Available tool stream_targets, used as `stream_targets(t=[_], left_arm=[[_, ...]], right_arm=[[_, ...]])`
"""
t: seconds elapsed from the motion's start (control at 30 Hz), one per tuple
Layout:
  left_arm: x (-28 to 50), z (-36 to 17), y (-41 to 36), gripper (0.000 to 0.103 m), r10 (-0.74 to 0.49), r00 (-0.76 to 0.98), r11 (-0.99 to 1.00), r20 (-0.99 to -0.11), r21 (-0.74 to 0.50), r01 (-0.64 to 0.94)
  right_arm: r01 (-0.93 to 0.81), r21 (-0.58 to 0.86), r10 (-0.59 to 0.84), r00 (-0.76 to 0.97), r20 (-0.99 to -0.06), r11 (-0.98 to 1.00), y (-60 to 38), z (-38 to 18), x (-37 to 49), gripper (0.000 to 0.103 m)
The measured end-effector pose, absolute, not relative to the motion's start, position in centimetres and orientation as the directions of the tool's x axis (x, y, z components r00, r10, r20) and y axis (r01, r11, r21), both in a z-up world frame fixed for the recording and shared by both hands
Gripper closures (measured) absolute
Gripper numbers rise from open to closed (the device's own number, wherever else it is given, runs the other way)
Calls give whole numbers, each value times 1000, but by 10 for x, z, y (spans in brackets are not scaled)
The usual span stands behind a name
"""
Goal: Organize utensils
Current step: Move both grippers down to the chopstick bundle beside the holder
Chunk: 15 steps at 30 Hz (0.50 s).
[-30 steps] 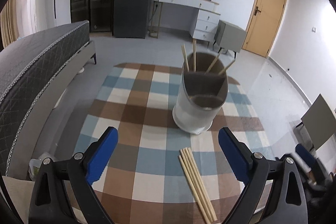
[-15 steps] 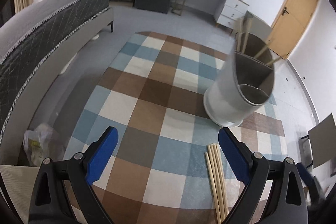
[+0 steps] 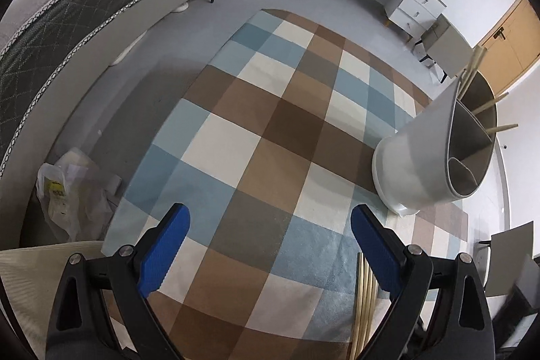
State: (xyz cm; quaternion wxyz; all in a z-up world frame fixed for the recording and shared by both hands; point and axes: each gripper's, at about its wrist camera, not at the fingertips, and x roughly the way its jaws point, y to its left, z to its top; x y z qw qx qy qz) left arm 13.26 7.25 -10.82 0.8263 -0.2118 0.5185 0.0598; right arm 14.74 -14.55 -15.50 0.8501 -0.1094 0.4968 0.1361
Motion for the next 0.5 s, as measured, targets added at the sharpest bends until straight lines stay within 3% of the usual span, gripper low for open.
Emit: stream_targets(t=[0.07,0.4,0.5], left_arm=[[135,-113,76,10,-162,428,891,-889,-318,-324],[141,-121,85,10,-172,377,876,-910,-316,-363],[142,-124,86,10,-184,364,870,-913,-324,-372]], right_arm=[[-346,-74,98,455,-885,935,-143,-160,156,25],[-382,-123,35,380,-924,916,-132,-180,176,50],[-394,-129,31,376,-926,910,-130,-181,176,52]])
